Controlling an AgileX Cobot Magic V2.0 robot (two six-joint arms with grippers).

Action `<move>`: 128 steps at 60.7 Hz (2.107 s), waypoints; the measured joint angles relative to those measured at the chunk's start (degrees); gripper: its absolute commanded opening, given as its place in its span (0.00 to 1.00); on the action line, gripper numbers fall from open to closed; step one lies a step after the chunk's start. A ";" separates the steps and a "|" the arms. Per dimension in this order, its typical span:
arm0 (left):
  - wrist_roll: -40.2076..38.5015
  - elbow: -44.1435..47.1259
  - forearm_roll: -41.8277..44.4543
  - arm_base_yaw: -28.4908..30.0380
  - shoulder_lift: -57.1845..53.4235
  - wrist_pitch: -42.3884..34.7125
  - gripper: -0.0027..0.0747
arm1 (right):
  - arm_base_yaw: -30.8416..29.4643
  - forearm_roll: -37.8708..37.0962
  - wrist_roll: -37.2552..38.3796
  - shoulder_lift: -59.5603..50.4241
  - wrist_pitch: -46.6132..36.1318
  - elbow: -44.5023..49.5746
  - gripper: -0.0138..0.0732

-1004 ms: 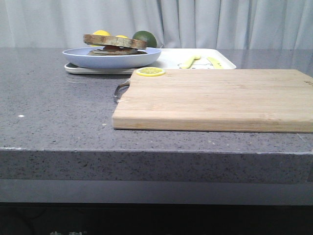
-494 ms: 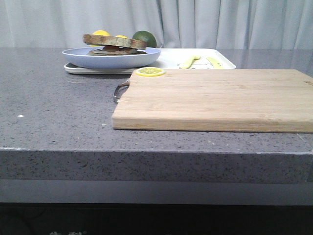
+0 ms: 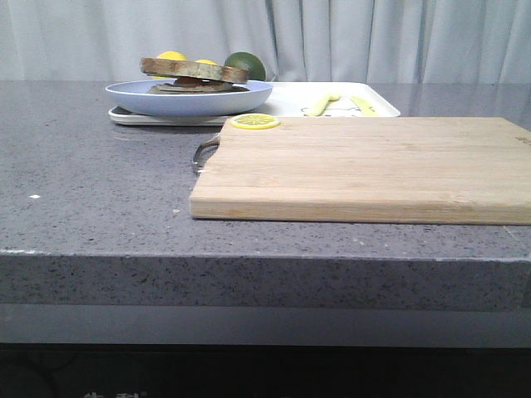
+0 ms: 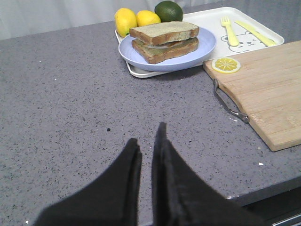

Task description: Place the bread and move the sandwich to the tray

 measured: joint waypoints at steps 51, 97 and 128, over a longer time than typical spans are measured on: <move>-0.47 1.72 2.67 0.00 -0.05 -1.63 0.01 | 0.00 0.00 -0.02 0.00 0.00 0.00 0.08; -11.78 39.41 2.23 11.20 -23.11 -33.03 0.01 | 0.00 -0.10 -0.12 0.00 0.14 0.00 0.08; -14.31 40.01 1.84 11.35 -23.11 -38.40 0.01 | 0.00 -0.10 -0.12 0.00 0.42 0.00 0.08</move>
